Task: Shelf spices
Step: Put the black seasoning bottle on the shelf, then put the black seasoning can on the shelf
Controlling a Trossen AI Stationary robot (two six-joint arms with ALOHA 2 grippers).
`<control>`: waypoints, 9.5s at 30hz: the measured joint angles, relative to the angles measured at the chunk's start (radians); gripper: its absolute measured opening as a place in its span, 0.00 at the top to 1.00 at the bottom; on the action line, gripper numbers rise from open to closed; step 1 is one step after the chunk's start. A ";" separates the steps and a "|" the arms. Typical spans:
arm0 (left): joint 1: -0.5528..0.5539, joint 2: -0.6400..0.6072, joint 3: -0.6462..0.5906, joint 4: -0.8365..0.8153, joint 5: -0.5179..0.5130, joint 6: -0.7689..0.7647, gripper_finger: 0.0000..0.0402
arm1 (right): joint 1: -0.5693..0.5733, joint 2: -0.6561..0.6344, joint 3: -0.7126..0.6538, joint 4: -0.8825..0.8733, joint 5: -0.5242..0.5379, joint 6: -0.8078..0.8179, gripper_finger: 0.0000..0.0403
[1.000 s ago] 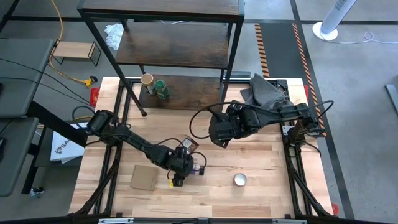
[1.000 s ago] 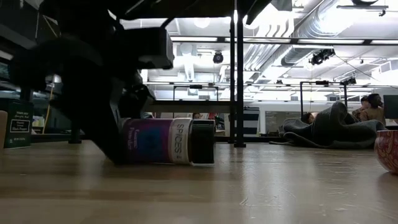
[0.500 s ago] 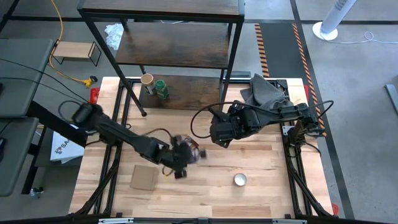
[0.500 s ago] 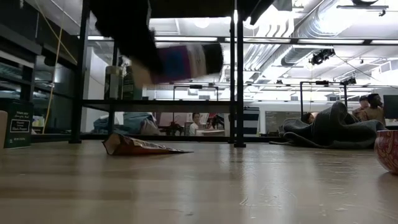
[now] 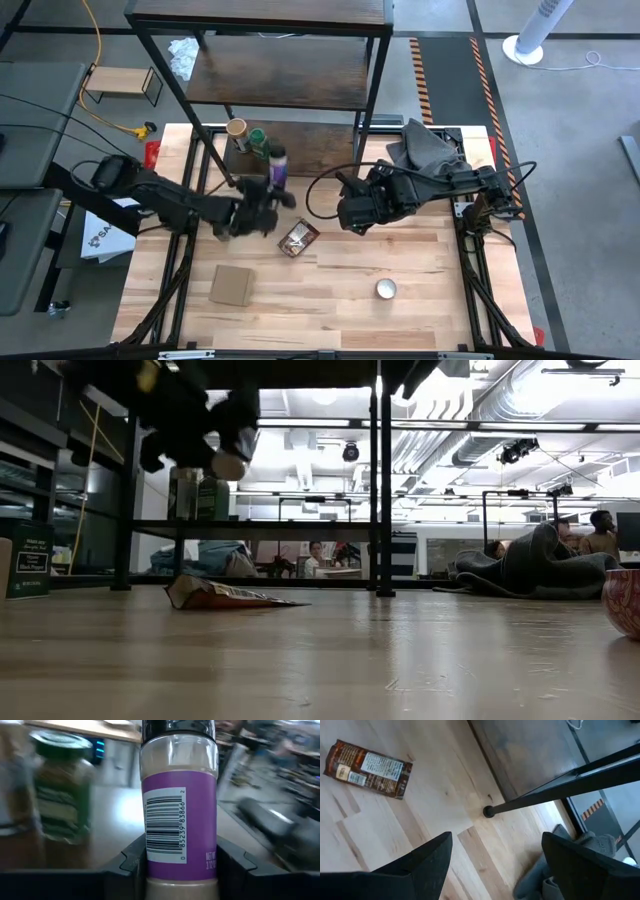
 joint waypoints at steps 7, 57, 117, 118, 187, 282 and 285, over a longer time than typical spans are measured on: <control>0.228 0.054 -0.012 0.148 0.050 0.209 0.63 | -0.028 0.000 0.000 0.072 0.024 0.001 0.25; 0.308 0.241 -0.009 0.278 0.088 0.213 0.51 | -0.046 0.027 0.000 0.336 0.123 0.038 0.38; 0.388 0.146 -0.013 0.328 0.467 0.548 0.44 | -0.047 0.038 0.000 0.343 0.113 -0.007 0.38; 0.392 0.146 -0.013 0.328 0.467 0.548 0.44 | -0.047 0.038 0.000 0.343 0.113 -0.007 0.38; -0.162 -0.734 -0.012 0.251 0.658 0.369 0.22 | -0.291 0.282 0.000 0.808 0.016 0.045 1.00; -0.357 -0.237 0.269 -1.607 0.998 -1.289 0.23 | -0.080 0.005 0.000 0.305 -0.018 -0.246 1.00; -0.340 -0.187 0.258 -1.579 0.990 -1.300 0.23 | -0.086 0.005 0.000 0.306 -0.030 -0.248 1.00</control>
